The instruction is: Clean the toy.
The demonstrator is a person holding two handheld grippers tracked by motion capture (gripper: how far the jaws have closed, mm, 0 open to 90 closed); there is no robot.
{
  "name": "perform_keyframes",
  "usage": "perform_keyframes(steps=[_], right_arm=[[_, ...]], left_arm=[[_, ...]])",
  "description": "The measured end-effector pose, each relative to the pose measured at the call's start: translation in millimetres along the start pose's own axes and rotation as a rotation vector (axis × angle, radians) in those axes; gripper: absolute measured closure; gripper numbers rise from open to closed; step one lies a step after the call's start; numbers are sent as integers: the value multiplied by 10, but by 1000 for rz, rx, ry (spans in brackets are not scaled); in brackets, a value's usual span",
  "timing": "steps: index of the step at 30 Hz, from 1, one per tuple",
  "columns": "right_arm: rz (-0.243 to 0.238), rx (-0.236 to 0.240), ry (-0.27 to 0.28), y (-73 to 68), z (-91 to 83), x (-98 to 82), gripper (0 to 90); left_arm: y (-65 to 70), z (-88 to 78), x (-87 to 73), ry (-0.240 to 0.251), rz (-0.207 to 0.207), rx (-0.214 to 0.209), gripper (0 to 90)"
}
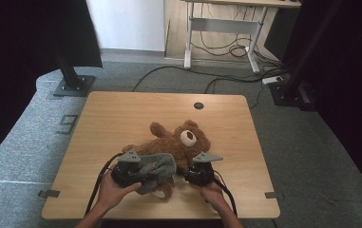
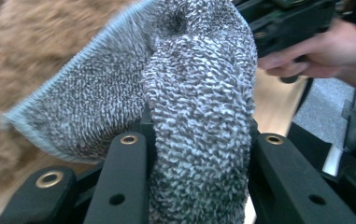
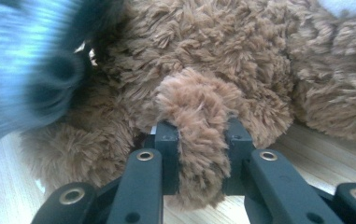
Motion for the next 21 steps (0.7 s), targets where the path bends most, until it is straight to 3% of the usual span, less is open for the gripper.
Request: perform_keyframes(steps=[3,7,21], right_arm=[[2,-5,0,-6,-3,0,730],[4,-2,6,4,-18,-7,729],[6,26,14,-3,-49,-33,729]], left_arm=[[28,61,16,-22,8,2,667],[-55,171,-15,-46,-24,-5,667],[-308,216,-96,-42,-90,51,668]])
Point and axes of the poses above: each handheld gripper's, and its own axes: z roughly forward along the jaws, x roughly out of its top, y roughly to its right, the point moved 2 cm from there along z, roughly forward along the jaws, and after that the axes turned 15 degrees about -y, right-handed, at the moved point
